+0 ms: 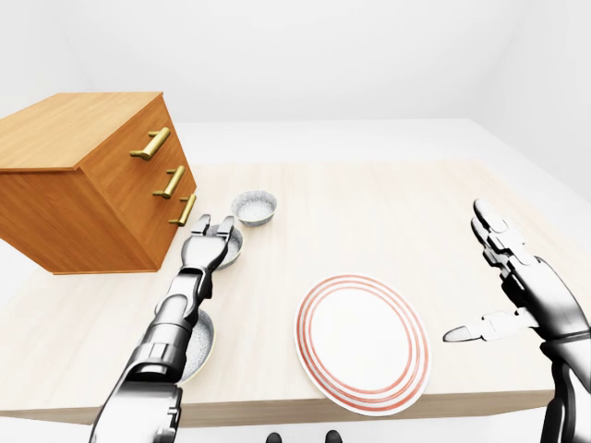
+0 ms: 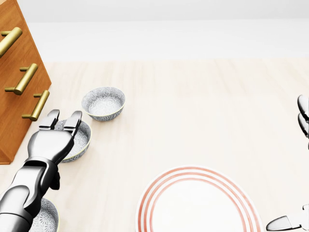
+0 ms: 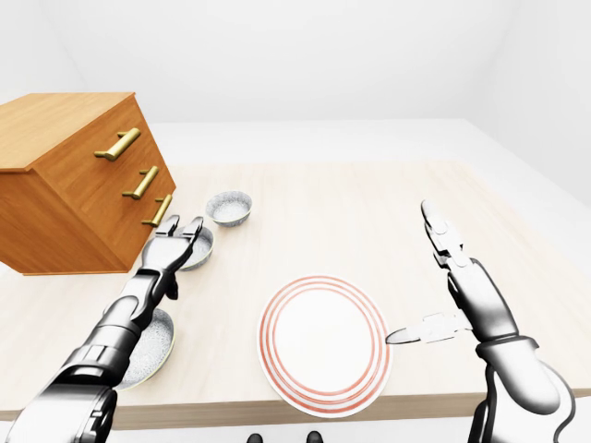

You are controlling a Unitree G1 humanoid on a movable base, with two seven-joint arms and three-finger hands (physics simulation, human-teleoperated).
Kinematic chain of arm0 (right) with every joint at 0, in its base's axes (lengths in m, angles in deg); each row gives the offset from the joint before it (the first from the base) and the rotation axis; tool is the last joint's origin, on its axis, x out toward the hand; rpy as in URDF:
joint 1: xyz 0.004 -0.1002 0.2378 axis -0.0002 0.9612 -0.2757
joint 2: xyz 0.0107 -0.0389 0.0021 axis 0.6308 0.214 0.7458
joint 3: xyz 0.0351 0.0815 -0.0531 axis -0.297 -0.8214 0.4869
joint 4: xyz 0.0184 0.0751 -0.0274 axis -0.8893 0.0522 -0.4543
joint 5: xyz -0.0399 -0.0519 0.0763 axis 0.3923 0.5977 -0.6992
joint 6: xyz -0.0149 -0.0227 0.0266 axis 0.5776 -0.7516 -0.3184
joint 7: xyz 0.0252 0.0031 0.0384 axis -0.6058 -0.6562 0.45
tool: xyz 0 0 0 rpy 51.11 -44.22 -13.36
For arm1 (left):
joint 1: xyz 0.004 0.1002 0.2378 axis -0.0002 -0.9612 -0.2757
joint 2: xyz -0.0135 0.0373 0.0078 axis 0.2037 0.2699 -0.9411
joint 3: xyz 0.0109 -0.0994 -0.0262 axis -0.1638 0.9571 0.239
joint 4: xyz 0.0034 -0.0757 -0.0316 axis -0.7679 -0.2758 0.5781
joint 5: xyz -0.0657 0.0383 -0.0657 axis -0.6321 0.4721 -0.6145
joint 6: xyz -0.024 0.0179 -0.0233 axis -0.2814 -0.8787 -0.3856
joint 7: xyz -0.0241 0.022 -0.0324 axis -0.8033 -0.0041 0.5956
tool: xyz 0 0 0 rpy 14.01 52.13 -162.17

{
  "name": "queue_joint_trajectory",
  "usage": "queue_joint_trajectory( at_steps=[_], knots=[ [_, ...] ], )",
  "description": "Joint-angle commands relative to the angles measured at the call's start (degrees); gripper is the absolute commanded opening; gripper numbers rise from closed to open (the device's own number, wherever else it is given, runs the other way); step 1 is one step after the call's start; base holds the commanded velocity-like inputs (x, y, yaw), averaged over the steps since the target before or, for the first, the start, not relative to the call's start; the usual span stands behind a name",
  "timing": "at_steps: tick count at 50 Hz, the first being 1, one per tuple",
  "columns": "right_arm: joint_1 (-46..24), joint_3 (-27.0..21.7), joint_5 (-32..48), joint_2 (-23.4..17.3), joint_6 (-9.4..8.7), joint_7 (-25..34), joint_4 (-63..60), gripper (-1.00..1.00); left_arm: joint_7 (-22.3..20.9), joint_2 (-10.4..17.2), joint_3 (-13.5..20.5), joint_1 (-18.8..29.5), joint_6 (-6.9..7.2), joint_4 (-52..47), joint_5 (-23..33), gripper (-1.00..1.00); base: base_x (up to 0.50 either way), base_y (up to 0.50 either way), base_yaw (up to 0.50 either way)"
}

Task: Put the bowl in the middle on the plate.

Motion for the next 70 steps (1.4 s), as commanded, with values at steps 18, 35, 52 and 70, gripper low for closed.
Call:
queue_joint_trajectory(
  at_steps=[18, 35, 52, 70],
  knots=[
    [0.0, 0.1, 0.1, 0.0, 0.00, 0.1, 0.1, 1.00, 3.4, -0.3, -1.0, 2.3, 0.00, 5.7, -0.6, 1.00, 0.00, 0.00, 0.00],
    [0.0, 0.0, 0.0, 0.0, 0.00, 0.2, -0.5, 1.00, 0.9, -0.6, -1.4, 2.5, 0.00, 5.7, -1.0, 1.00, 0.00, 0.00, 0.00],
    [0.0, 0.2, 0.1, 0.0, 0.00, 0.1, 0.3, 1.00, 0.4, -0.4, -1.5, 2.7, 0.00, 6.9, -1.1, 1.00, 0.00, 0.00, 0.00],
    [0.1, 0.1, 0.3, 0.1, 0.00, 0.3, -0.6, 1.00, -1.9, -0.4, -1.5, 1.9, 0.00, 6.7, -1.6, 1.00, 0.00, 0.00, 0.00]
  ],
)
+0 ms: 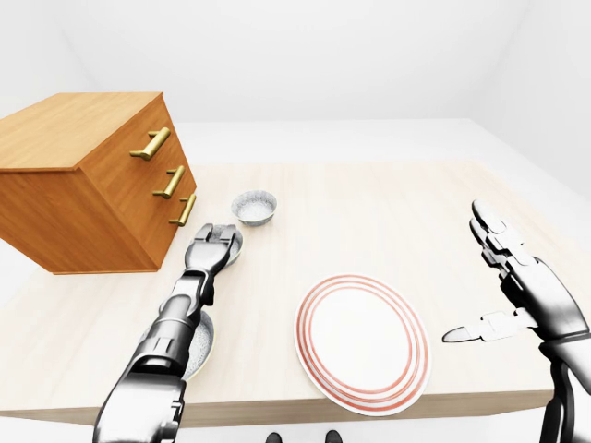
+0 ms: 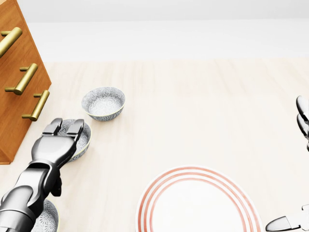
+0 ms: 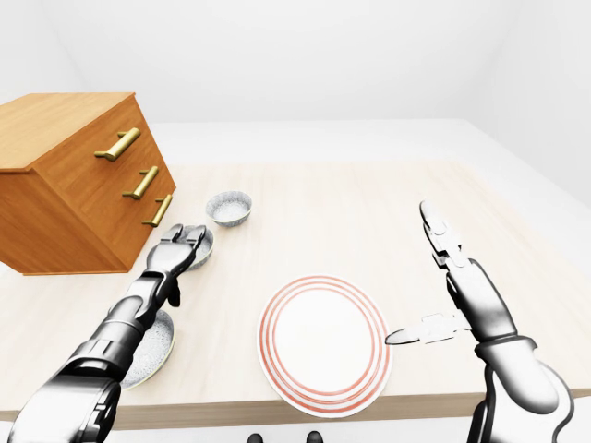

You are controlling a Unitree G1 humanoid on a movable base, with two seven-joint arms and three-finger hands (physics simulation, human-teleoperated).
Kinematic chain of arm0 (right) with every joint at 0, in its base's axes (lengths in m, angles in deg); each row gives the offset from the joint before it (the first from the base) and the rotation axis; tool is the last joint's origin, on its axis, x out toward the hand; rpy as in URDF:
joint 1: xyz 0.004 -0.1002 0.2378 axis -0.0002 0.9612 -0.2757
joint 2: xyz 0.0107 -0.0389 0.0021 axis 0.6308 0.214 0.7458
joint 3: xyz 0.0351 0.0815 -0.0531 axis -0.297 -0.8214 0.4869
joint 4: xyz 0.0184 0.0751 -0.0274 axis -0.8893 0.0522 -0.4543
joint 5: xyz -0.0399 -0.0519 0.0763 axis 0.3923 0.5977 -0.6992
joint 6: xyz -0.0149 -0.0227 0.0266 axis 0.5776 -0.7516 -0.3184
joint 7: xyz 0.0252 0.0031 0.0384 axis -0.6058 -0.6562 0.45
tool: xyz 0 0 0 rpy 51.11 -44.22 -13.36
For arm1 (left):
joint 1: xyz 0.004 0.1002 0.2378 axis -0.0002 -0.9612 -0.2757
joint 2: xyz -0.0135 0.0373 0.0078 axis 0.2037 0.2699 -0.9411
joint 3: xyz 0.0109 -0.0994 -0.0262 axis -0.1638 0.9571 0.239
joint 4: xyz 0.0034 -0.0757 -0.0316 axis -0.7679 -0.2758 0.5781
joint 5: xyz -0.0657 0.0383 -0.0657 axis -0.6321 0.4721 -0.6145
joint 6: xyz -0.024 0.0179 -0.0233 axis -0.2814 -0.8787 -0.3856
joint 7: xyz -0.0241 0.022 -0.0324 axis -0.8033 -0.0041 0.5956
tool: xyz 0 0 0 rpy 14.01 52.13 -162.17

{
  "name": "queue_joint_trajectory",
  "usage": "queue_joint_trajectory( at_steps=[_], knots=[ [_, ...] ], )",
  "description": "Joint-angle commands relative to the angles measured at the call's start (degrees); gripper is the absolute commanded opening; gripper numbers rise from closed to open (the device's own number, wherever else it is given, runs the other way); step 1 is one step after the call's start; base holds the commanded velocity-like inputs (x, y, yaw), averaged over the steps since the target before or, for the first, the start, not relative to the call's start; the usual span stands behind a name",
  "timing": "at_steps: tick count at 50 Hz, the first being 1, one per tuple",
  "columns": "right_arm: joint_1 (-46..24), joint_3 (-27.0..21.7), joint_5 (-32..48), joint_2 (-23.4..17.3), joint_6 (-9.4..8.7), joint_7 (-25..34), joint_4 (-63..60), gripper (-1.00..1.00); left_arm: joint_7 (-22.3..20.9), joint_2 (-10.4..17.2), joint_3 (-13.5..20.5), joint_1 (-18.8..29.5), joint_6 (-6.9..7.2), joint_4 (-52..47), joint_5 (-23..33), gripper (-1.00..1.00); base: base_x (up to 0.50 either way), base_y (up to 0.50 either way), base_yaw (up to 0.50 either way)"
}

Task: Put the bowl in the middle on the plate.

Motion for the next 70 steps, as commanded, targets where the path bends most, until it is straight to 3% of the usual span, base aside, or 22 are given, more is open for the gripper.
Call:
queue_joint_trajectory(
  at_steps=[1, 27, 70],
  knots=[
    [0.0, 0.0, 0.1, 0.1, 0.00, 0.2, -0.6, 1.00, -1.6, 0.0, 0.1, -0.9, 0.00, -0.8, -0.3, 1.00, 0.00, 0.00, 0.00],
    [-0.1, 0.0, 0.2, 0.0, 0.00, 0.2, -0.1, 1.00, -1.5, -0.2, 0.0, -1.1, 0.00, 0.2, -0.7, 1.00, 0.00, 0.00, 0.00],
    [0.2, 0.1, 0.5, 0.2, 0.00, 0.2, -0.5, 1.00, 3.3, -1.5, -1.2, 2.4, 0.00, 6.3, -1.4, 1.00, 0.00, 0.00, 0.00]
  ],
)
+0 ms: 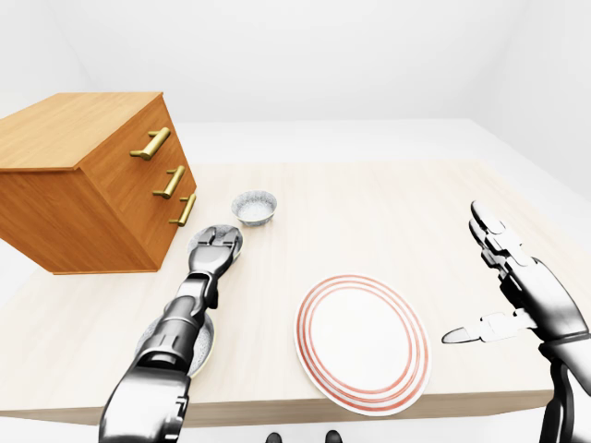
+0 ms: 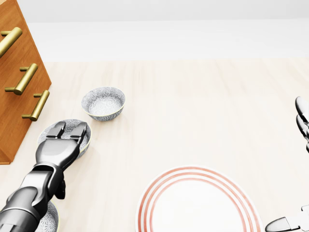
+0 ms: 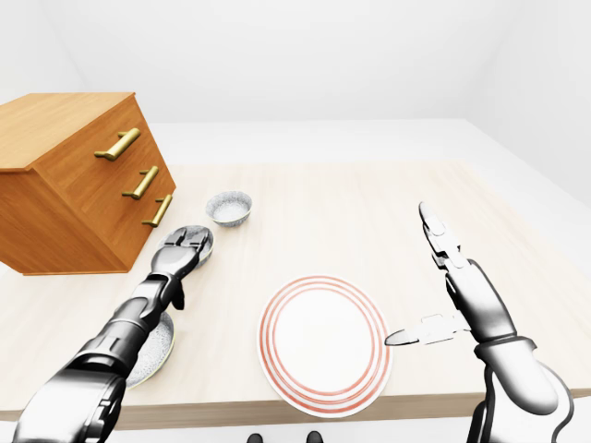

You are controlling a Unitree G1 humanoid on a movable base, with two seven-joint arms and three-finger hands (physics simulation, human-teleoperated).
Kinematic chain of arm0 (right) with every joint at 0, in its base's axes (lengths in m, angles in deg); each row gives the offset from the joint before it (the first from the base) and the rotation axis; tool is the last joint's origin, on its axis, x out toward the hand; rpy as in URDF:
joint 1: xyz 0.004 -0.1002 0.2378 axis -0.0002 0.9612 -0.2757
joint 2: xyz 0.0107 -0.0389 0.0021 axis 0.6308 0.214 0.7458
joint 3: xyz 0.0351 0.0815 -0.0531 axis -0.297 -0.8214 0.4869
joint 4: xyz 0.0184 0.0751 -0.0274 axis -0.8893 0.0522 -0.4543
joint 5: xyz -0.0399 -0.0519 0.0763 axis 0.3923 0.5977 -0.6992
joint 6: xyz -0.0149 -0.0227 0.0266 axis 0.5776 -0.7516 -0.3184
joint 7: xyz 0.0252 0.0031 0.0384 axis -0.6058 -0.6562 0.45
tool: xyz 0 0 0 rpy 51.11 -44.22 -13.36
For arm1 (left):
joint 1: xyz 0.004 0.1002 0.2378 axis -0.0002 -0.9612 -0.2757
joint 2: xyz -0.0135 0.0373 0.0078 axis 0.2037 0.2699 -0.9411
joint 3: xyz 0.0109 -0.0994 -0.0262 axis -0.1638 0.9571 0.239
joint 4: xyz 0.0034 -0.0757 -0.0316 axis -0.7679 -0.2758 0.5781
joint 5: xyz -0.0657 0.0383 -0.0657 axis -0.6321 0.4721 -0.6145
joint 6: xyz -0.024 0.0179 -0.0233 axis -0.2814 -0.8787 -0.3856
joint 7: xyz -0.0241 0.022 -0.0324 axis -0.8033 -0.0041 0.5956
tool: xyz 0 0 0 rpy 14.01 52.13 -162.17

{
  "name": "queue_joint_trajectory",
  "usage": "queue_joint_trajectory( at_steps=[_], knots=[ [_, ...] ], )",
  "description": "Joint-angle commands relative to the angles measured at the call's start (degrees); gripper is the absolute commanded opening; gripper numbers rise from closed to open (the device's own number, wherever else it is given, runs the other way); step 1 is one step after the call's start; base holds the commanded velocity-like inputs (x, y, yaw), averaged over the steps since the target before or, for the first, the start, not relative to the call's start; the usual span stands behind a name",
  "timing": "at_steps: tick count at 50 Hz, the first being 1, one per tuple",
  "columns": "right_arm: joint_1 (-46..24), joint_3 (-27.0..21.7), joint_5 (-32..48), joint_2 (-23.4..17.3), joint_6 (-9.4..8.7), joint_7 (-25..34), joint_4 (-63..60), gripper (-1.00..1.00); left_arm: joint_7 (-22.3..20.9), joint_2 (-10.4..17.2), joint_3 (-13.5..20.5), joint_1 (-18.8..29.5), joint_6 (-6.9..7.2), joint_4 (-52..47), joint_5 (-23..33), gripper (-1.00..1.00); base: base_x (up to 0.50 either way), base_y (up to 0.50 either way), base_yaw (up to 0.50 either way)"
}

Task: Put the bowl in the middle on the plate.

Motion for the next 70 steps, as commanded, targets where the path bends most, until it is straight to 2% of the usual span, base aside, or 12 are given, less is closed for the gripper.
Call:
queue_joint_trajectory(
  at_steps=[1, 31, 38, 70],
  knots=[
    [0.0, 0.0, 0.1, 0.0, 0.00, 0.0, -0.1, 1.00, 0.8, -0.4, -0.3, 1.0, 0.00, 1.3, -0.3, 1.00, 0.00, 0.00, 0.00],
    [0.0, 0.1, 0.3, 0.0, 0.00, 0.0, -0.9, 1.00, 2.1, -0.4, -0.7, 2.4, 0.00, 3.7, -0.3, 1.00, 0.00, 0.00, 0.00],
    [0.2, 0.1, 0.3, 0.2, 0.00, 0.0, 0.0, 1.00, 0.7, -0.3, -0.6, 2.5, 0.00, 2.5, -0.3, 1.00, 0.00, 0.00, 0.00],
    [0.4, 0.1, 0.4, 0.4, 0.00, 0.0, -0.2, 1.00, -0.5, 0.2, -0.7, 4.9, 0.00, 3.0, 1.6, 1.00, 0.00, 0.00, 0.00]
  ],
)
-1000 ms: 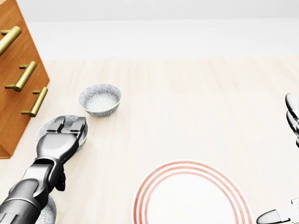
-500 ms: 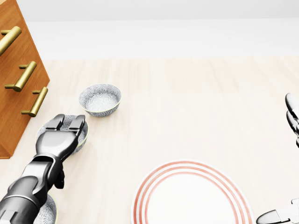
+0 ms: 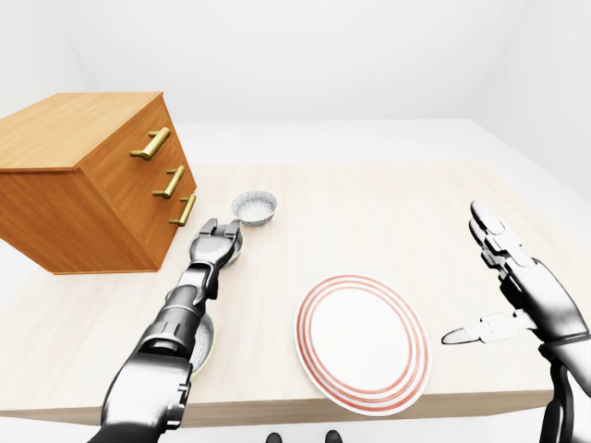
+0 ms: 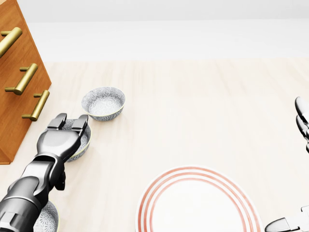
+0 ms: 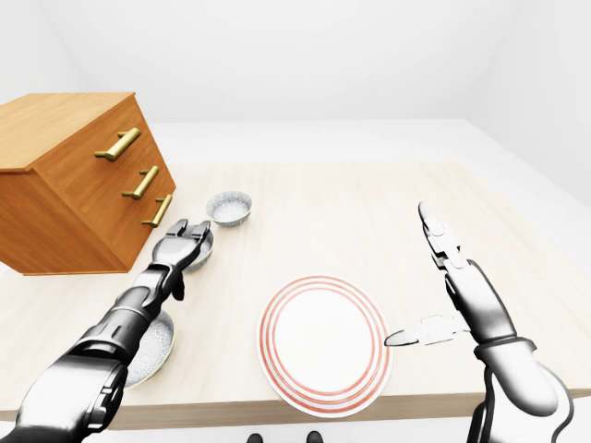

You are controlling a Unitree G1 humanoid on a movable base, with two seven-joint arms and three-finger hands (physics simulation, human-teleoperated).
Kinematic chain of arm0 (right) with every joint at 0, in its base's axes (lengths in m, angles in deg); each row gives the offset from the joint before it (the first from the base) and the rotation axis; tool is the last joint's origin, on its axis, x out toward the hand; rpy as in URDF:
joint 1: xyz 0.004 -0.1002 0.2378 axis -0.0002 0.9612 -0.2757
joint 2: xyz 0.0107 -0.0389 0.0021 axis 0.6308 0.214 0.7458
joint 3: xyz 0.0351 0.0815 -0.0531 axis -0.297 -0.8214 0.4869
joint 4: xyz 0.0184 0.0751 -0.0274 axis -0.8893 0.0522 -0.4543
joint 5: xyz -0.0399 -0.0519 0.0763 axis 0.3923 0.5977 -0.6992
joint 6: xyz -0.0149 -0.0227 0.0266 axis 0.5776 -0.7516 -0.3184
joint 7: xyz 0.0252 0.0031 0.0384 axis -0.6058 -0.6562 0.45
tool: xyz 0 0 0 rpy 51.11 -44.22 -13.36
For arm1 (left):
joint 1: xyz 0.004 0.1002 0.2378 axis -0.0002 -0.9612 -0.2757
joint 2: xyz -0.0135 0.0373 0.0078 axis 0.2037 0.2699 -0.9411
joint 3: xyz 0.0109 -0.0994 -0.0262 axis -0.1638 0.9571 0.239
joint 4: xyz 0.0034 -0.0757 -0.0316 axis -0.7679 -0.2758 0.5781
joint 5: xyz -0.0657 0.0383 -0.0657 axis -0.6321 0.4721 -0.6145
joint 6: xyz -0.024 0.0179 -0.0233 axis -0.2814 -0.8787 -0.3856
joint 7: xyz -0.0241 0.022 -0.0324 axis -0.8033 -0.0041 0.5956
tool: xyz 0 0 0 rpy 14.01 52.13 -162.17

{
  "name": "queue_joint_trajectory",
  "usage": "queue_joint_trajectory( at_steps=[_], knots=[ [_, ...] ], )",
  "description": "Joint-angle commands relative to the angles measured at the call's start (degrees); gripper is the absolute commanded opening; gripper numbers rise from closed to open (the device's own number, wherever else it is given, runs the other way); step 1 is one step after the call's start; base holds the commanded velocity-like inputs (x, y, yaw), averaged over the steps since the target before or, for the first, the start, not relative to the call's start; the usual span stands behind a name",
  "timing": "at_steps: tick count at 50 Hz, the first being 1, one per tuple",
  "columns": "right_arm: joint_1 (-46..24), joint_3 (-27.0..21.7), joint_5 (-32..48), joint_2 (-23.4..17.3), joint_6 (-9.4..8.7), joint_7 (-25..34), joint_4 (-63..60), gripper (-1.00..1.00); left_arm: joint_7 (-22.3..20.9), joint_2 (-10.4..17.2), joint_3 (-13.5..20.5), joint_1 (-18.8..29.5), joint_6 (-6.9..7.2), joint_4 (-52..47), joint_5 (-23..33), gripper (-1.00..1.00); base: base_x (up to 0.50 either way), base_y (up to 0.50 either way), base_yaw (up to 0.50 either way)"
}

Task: Put the bowl in the middle on the plate.

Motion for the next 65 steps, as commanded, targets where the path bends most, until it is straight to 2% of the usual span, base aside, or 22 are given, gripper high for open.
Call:
queue_joint_trajectory(
  at_steps=[1, 13, 15, 16, 17, 18, 22, 27, 28, 51, 53, 60, 62, 65],
  knots=[
    [0.2, 0.1, 0.1, 0.1, 0.00, 0.0, 0.4, 1.00, -0.4, 0.0, 0.1, 0.6, 0.00, -0.1, 0.5, 1.00, 0.00, 0.00, 0.00],
    [0.1, 0.0, 0.1, 0.1, 0.00, 0.0, 0.0, 1.00, -0.2, -0.3, 0.1, 0.3, 0.00, 0.4, 0.3, 1.00, 0.00, 0.00, 0.00],
    [0.1, 0.0, 0.1, 0.1, 0.00, 0.0, 0.1, 1.00, -0.1, -0.3, 0.0, 0.4, 0.00, 0.8, 0.3, 0.95, 0.00, 0.00, 0.00],
    [0.0, 0.1, 0.2, 0.0, 0.00, 0.0, -0.3, 1.00, 0.1, -0.3, 0.0, 0.4, 0.00, 1.0, 0.3, 0.27, 0.00, 0.00, 0.00],
    [0.1, 0.0, 0.2, 0.1, 0.00, 0.0, 0.1, 1.00, -0.1, -0.2, 0.0, 0.4, 0.00, 1.0, 0.2, 0.15, 0.00, 0.00, 0.00],
    [0.1, 0.1, 0.2, 0.1, 0.00, 0.0, 0.4, 1.00, -0.1, -0.2, 0.0, 0.5, 0.00, 1.1, 0.2, -0.69, 0.00, 0.00, 0.00],
    [0.1, 0.1, 0.0, 0.1, 0.00, 0.0, 0.2, 1.00, 0.4, -0.2, -0.1, 0.7, 0.00, 1.3, 0.2, -0.88, 0.00, 0.00, 0.00],
    [0.1, 0.0, -0.1, 0.1, 0.00, 0.0, -0.2, 1.00, 0.6, -0.3, -0.1, 0.6, 0.00, 1.5, 0.0, -0.93, 0.00, 0.00, 0.00],
    [0.2, -0.1, -0.3, 0.2, 0.00, 0.0, -0.3, 1.00, 1.0, -0.3, -0.1, 0.6, 0.00, 1.8, -0.1, -1.00, 0.00, 0.00, 0.00],
    [0.5, -0.3, -1.2, 0.6, 0.00, 0.0, -0.6, 1.00, 0.5, -0.8, 0.1, -0.9, 0.00, -0.8, -0.9, -1.00, 0.00, 0.00, 0.00],
    [0.5, -0.2, -1.1, 0.5, 0.00, 0.0, -0.9, 1.00, 1.7, -0.8, 0.1, -1.0, 0.00, 0.2, -0.9, -1.00, 0.00, 0.00, 0.00],
    [0.5, -0.3, -1.0, 0.6, 0.00, 0.0, -1.2, 1.00, -2.4, -0.5, 1.1, -5.7, 0.00, -10.0, -1.9, -1.00, 0.00, 0.00, 0.00],
    [0.5, -0.4, -1.0, 0.5, 0.00, 0.0, -1.9, 1.00, -6.5, -0.5, 2.2, -9.2, 0.00, -18.6, -2.8, -1.00, 0.00, 0.00, 0.00],
    [0.5, -0.3, -0.9, 0.6, 0.00, 0.0, -1.5, 1.00, -9.9, -0.7, 3.4, -12.9, 0.00, -27.2, -3.1, -1.00, 0.00, 0.00, 0.00]
  ],
)
